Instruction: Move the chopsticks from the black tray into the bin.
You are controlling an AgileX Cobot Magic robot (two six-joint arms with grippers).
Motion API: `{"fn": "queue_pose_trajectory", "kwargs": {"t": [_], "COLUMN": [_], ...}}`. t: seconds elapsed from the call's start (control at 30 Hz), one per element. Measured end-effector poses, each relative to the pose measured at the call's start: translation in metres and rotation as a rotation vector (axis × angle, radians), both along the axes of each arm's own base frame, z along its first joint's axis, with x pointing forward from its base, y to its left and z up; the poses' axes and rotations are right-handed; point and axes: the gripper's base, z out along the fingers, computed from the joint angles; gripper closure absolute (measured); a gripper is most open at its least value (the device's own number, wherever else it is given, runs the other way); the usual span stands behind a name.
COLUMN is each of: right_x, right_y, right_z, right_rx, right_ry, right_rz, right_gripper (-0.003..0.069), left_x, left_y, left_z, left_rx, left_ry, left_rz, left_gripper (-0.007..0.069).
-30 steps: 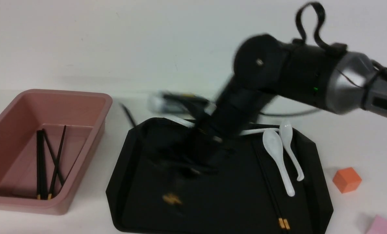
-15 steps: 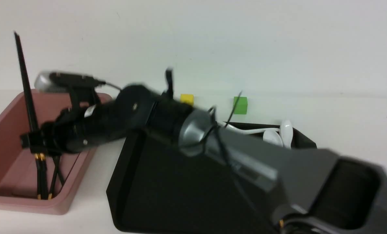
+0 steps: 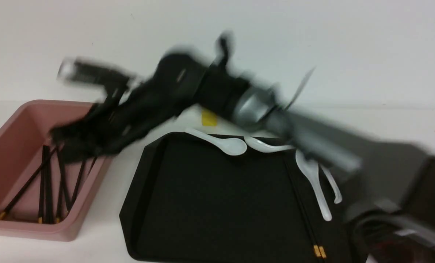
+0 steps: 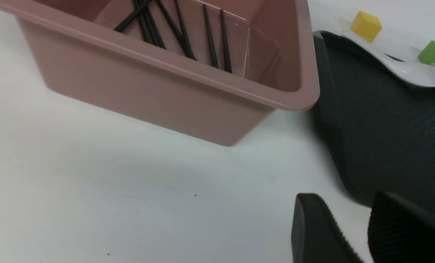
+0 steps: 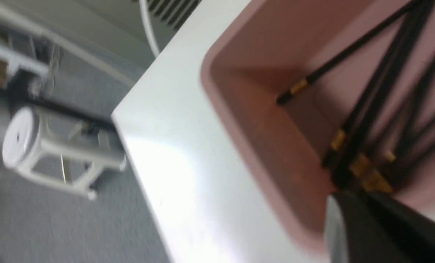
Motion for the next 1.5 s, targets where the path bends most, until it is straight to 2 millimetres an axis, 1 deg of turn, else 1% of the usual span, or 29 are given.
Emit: {"fn": "queue_pose_trajectory", "kwargs": {"t": [0.03, 0.07, 0.1, 0.13, 0.2, 0.23, 0.27, 0.3, 0.33, 0.43, 0.47, 0.5, 0.57, 0.63, 0.67, 0.73, 0.77, 0.8, 0.83, 0.87, 0.9, 0.93, 0.97, 1.03, 1.1, 1.2, 1.37, 1.5], "right_x": [-0.002, -0.006, -0.012, -0.016, -0.027, -0.037, -0.045, -0.046, -0.064, -0.109, -0.122, -0.141, -0.176, -0.213, -0.233, -0.248, -0.261, -0.267, -0.275, -0.275, -0.280, -0.288, -0.292, -0.299, -0.302, -0.308, -0.312, -0.312], "right_y": [-0.011, -0.025, -0.041, -0.050, -0.079, -0.096, -0.111, -0.114, -0.137, -0.184, -0.197, -0.214, -0.244, -0.274, -0.290, -0.302, -0.314, -0.320, -0.328, -0.328, -0.334, -0.343, -0.348, -0.355, -0.360, -0.366, -0.371, -0.371], "right_z": [0.015, 0.034, 0.053, 0.064, 0.102, 0.125, 0.142, 0.145, 0.172, 0.215, 0.224, 0.233, 0.240, 0.233, 0.221, 0.207, 0.185, 0.170, 0.146, 0.146, 0.125, 0.093, 0.074, 0.049, 0.028, 0.020, 0.021, 0.021], "right_rx": [-0.012, -0.028, -0.047, -0.061, -0.072, -0.081, -0.091, -0.100, -0.108, -0.120, -0.124, -0.124, -0.126, -0.118, -0.074, -0.024, 0.038, 0.071, 0.115, 0.115, 0.145, 0.187, 0.212, 0.267, 0.281, 0.300, 0.304, 0.300], "right_ry": [-0.012, -0.023, -0.041, -0.047, -0.119, -0.175, -0.224, -0.238, -0.316, -0.460, -0.495, -0.529, -0.569, -0.597, -0.626, -0.661, -0.703, -0.727, -0.763, -0.763, -0.786, -0.805, -0.813, -0.829, -0.863, -0.934, -1.022, -1.031], "right_rz": [0.014, 0.030, 0.043, 0.050, 0.019, -0.012, -0.044, -0.055, -0.101, -0.184, -0.204, -0.224, -0.249, -0.273, -0.302, -0.334, -0.380, -0.407, -0.448, -0.448, -0.478, -0.523, -0.545, -0.585, -0.606, -0.622, -0.632, -0.632], "right_gripper": [0.0652, 0.0666, 0.0670, 0.0670, 0.0668, 0.0665, 0.0663, 0.0662, 0.0661, 0.0660, 0.0659, 0.0659, 0.0659, 0.0659, 0.0659, 0.0659, 0.0658, 0.0658, 0.0658, 0.0658, 0.0657, 0.0658, 0.0658, 0.0658, 0.0657, 0.0656, 0.0651, 0.0646], "left_x": [0.000, 0.000, 0.000, 0.000, 0.000, 0.000, 0.000, 0.000, 0.000, 0.000, 0.000, 0.000, 0.000, 0.000, 0.000, 0.000, 0.000, 0.000, 0.000, 0.000, 0.000, 0.000, 0.000, 0.000, 0.000, 0.000, 0.000, 0.000], "left_y": [0.000, 0.000, 0.000, 0.000, 0.000, 0.000, 0.000, 0.000, 0.000, 0.000, 0.000, 0.000, 0.000, 0.000, 0.000, 0.000, 0.000, 0.000, 0.000, 0.000, 0.000, 0.000, 0.000, 0.000, 0.000, 0.000, 0.000, 0.000], "left_z": [0.000, 0.000, 0.000, 0.000, 0.000, 0.000, 0.000, 0.000, 0.000, 0.000, 0.000, 0.000, 0.000, 0.000, 0.000, 0.000, 0.000, 0.000, 0.000, 0.000, 0.000, 0.000, 0.000, 0.000, 0.000, 0.000, 0.000, 0.000], "left_rx": [0.000, 0.000, 0.000, 0.000, 0.000, -0.001, -0.001, -0.001, -0.001, -0.001, -0.001, -0.001, -0.001, -0.001, -0.001, -0.001, -0.001, -0.001, -0.001, -0.001, -0.001, -0.001, -0.001, -0.001, -0.001, -0.001, -0.001, -0.001], "left_ry": [0.000, 0.000, 0.000, 0.000, 0.000, 0.000, 0.000, 0.000, 0.000, 0.000, 0.000, 0.000, 0.000, 0.000, 0.000, 0.000, 0.000, 0.000, 0.000, 0.000, 0.000, 0.000, 0.000, 0.000, 0.000, 0.000, 0.000, 0.000], "left_rz": [0.000, 0.000, 0.000, 0.000, 0.000, 0.000, 0.000, 0.000, 0.000, 0.000, 0.000, 0.000, 0.000, 0.000, 0.000, 0.000, 0.000, 0.000, 0.000, 0.000, 0.000, 0.000, 0.000, 0.000, 0.000, 0.000, 0.000, 0.000], "left_gripper": [0.0386, 0.0386, 0.0386, 0.0386, 0.0386, 0.0386, 0.0386, 0.0386, 0.0386, 0.0386, 0.0386, 0.0386, 0.0386, 0.0386, 0.0386, 0.0386, 0.0386, 0.0386, 0.0386, 0.0386, 0.0386, 0.0386, 0.0386, 0.0386, 0.0386, 0.0386, 0.0386, 0.0386]}}
